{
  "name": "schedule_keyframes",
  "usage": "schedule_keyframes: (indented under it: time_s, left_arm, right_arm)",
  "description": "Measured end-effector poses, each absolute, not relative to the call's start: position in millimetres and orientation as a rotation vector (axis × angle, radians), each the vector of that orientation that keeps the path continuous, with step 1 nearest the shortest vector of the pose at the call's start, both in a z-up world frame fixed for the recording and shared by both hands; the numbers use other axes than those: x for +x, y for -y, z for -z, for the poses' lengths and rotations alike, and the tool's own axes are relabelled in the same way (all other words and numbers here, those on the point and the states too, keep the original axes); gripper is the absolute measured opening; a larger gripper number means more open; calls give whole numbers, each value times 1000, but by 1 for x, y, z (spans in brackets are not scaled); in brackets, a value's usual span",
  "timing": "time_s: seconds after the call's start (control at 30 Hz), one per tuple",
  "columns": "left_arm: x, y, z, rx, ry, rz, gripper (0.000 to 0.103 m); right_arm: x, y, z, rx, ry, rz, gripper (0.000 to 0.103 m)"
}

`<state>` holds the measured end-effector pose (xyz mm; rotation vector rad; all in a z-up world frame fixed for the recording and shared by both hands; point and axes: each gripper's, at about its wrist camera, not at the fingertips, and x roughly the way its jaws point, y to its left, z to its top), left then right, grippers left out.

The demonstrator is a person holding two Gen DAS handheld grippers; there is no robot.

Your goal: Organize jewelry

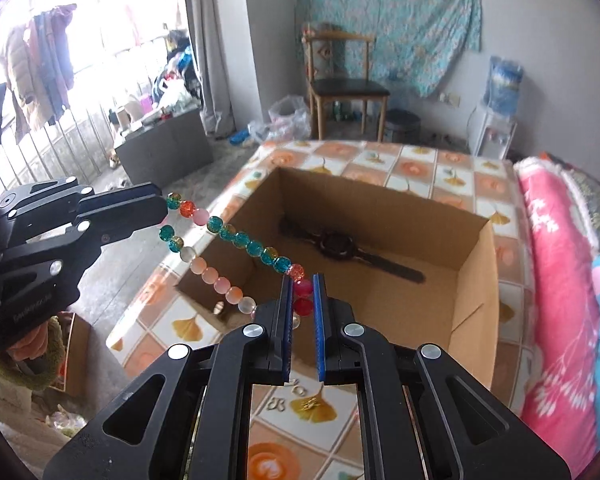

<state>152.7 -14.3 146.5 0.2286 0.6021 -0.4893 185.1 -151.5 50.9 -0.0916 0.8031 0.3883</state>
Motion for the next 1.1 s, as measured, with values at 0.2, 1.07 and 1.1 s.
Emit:
schedule_keyframes:
  time_s: [0.2,1.07,1.1]
  left_arm:
    - [218,43,-102,345,-769,468,10]
    - [129,-52,-115,114,-742,385,94]
    - [121,-57,-107,88,-756,385,95]
  right_arm:
    - [252,157,-11,-61,-1035,-437,7]
    - [137,222,-45,149,-806,-472,71]
    - [127,223,-40,162,-807,-470,73]
